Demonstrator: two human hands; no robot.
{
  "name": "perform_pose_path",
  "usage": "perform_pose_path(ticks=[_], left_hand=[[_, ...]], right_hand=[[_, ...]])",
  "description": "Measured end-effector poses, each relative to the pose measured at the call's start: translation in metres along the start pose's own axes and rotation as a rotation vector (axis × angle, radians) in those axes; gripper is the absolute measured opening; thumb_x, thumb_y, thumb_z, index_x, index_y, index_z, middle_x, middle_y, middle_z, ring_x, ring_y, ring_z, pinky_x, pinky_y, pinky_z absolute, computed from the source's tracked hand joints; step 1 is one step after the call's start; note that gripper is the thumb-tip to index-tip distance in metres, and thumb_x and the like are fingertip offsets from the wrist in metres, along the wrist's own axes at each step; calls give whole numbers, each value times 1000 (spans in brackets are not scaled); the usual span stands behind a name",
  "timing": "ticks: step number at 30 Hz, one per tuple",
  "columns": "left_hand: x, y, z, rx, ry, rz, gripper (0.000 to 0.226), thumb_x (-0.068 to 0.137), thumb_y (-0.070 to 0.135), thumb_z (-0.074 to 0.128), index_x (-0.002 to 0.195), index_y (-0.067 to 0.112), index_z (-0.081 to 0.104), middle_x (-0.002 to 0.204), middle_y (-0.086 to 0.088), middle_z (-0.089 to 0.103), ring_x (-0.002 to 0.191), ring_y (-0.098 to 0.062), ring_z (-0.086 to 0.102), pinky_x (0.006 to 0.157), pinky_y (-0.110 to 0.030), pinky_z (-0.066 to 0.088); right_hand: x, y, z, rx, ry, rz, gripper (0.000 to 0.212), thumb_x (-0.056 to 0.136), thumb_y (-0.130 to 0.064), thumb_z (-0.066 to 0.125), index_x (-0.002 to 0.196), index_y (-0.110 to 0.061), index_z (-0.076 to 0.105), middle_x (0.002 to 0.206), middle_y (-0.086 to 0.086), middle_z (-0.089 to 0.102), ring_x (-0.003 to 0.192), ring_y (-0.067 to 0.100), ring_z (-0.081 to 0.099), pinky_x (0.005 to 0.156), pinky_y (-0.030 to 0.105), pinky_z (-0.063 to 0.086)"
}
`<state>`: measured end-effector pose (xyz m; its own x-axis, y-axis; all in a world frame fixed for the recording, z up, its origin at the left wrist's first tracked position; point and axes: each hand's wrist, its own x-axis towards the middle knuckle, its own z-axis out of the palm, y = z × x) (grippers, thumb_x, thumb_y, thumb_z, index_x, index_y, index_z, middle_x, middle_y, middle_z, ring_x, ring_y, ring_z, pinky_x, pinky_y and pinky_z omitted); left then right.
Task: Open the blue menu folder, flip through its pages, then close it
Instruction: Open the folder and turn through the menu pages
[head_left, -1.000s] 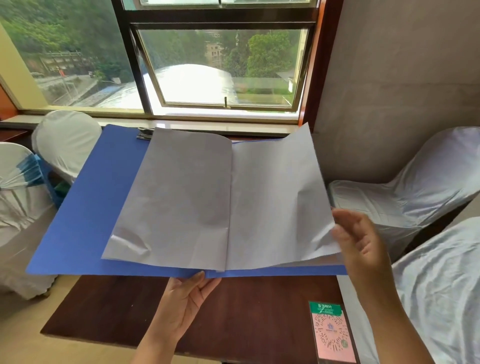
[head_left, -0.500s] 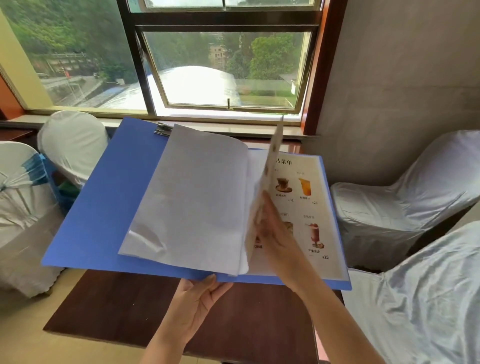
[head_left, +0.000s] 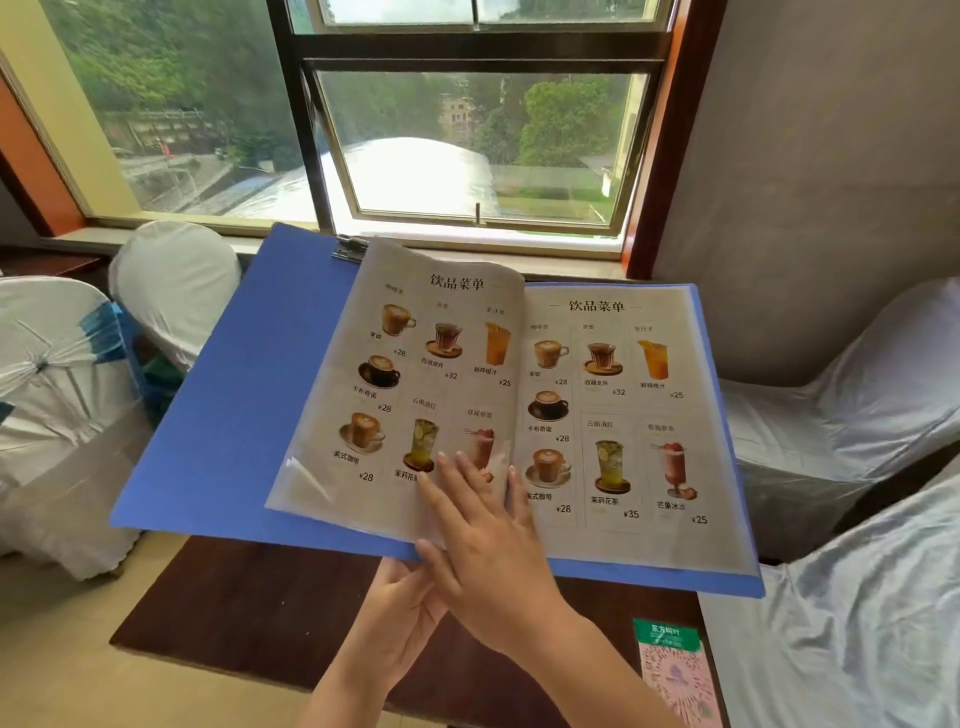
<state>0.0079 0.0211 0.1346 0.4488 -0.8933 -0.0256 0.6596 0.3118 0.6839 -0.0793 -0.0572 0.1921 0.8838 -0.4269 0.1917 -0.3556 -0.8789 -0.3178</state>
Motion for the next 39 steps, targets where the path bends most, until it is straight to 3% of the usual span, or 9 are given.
perform_pose_path(ticks=[3, 6, 8, 11, 14, 17, 22, 29, 39], left_hand=[[1, 1, -3, 7, -4, -4, 55, 84, -6, 47, 133, 19, 44, 124, -16, 63, 106, -29, 64, 75, -36, 57], [2, 3, -8, 12, 8, -15, 57, 81, -12, 49, 127, 22, 49, 122, -20, 64, 106, -35, 63, 77, -41, 57], [3, 6, -12, 9, 32, -22, 56, 79, -12, 51, 123, 23, 53, 120, -21, 64, 106, -37, 63, 75, -41, 58], [3, 9, -16, -10, 45, -20, 54, 78, -12, 52, 116, 26, 59, 119, -20, 65, 105, -36, 64, 74, -40, 58], [5, 9, -19, -22, 55, -15, 60, 77, -12, 51, 122, 27, 54, 120, -17, 65, 106, -34, 64, 74, -40, 58], [7, 9, -20, -18, 55, -14, 61, 77, -11, 50, 124, 28, 52, 121, -14, 66, 107, -32, 64, 74, -39, 58], [8, 9, -21, -18, 60, -19, 60, 77, -11, 48, 121, 29, 56, 121, -13, 66, 108, -31, 63, 74, -39, 58], [4, 14, -18, 37, 76, -2, 64, 76, -11, 48, 124, 32, 51, 119, -11, 67, 106, -30, 64, 72, -38, 59], [-4, 32, -11, 357, 180, 59, 44, 85, -9, 49, 112, 25, 54, 108, -7, 71, 96, -28, 69, 72, -36, 60]], right_hand=[[-4, 5, -15, 195, 47, -46, 51, 97, -42, 28, 145, -36, 14, 157, -13, 11, 143, 0, -6, 118, 48, -5], [-14, 34, -44, 363, 455, 76, 46, 92, -23, 48, 137, -26, 40, 142, -7, 42, 133, 4, 31, 109, 53, 31], [-24, 70, -61, 219, 630, 255, 47, 88, -14, 58, 134, -18, 45, 140, 7, 47, 131, 20, 39, 105, 54, 36], [-47, 128, -84, 301, 456, 598, 64, 84, -23, 65, 140, -24, 33, 140, 11, 44, 125, 30, 44, 96, 53, 45], [-66, 157, -94, 966, 201, 693, 75, 77, -28, 68, 141, -32, 29, 123, 6, 63, 102, 25, 65, 72, 44, 58], [-74, 167, -85, 1225, 133, 605, 69, 74, -20, 66, 137, -25, 38, 108, 8, 72, 97, 27, 70, 69, 43, 61], [-75, 162, -77, 1229, 207, 508, 65, 74, -13, 64, 134, -21, 40, 107, 6, 72, 97, 26, 70, 66, 36, 61], [-76, 159, -73, 1232, 195, 456, 68, 75, -13, 64, 132, -39, 36, 104, 4, 72, 96, 29, 70, 64, 38, 61], [-73, 150, -55, 1206, 262, 448, 67, 74, -15, 64, 130, -41, 38, 113, 11, 66, 94, 29, 70, 64, 42, 61]])
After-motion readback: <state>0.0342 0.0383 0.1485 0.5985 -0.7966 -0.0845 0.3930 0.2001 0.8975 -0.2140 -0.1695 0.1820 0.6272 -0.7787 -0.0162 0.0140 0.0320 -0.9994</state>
